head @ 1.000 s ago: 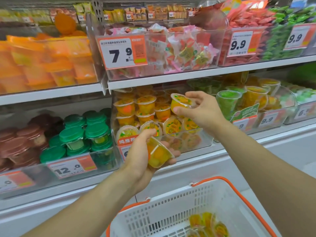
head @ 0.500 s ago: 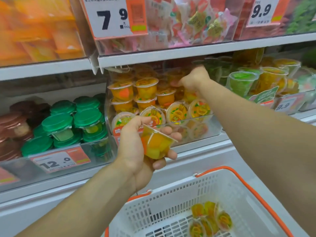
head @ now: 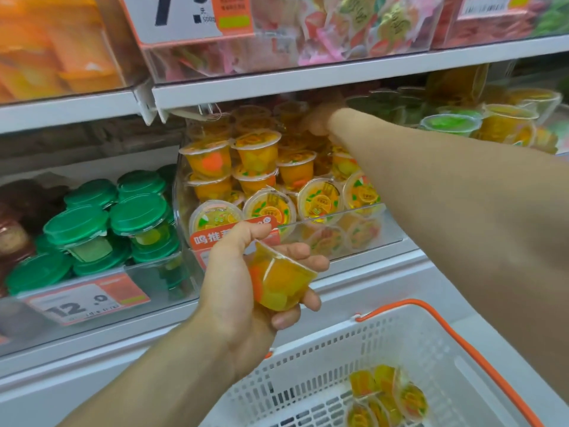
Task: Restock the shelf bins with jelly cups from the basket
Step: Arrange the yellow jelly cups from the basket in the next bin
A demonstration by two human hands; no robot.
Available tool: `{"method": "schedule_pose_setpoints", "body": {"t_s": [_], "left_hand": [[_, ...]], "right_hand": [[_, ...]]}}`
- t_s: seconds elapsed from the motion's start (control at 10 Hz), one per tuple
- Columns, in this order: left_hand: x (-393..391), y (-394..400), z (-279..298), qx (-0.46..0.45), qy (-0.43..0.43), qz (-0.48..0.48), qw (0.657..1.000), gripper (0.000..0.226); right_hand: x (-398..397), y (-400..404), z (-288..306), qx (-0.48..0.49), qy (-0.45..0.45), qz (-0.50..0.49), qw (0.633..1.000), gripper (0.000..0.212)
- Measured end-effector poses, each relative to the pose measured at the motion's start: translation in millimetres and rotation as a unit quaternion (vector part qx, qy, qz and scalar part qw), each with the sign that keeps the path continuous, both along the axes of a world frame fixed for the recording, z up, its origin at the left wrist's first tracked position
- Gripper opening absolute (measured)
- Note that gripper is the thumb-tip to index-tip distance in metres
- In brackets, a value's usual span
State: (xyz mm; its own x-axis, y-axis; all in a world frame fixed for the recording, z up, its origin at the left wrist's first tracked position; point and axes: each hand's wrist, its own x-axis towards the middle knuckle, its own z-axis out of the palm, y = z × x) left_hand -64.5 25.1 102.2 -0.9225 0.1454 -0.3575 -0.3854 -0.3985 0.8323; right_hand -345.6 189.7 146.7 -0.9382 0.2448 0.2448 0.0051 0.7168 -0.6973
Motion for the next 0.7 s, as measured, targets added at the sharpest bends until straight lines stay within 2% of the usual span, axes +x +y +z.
{"method": "schedule_pose_setpoints", "body": {"t_s": [0.1,0.2,0.3,0.4,0.5,0.6,0.7], "left_hand": [[-3,4,1,0.023,-0.001,0.012,1.0,0.05],[-4,7,0,0.027,0.011,0.029,0.999,0.055],[-4,11,3,0.022,0.027,0.038,0.999,0.05],[-2,16,8,0.015,0.043,0.034,0.998,0.044],[0,22,15,0.009,0.069,0.031,0.997,0.045],[5,27,24,0.035,0.129,0.024,0.991,0.039],[9,31,30,0.033,0.175,0.032,0.983,0.04]], "right_hand": [[-15,-17,-1,0.093,-0.012,0.024,0.995,0.07],[-14,-19,3,0.162,-0.014,0.025,0.986,0.058],[6,-11,9,0.233,0.021,0.036,0.972,0.059],[43,1,13,0.236,0.029,0.054,0.97,0.049],[105,19,10,0.084,0.109,0.097,0.986,0.017],[187,23,9,-0.114,0.081,0.241,0.96,0.013],[243,28,4,-0.176,-0.022,0.357,0.917,0.031]]}}
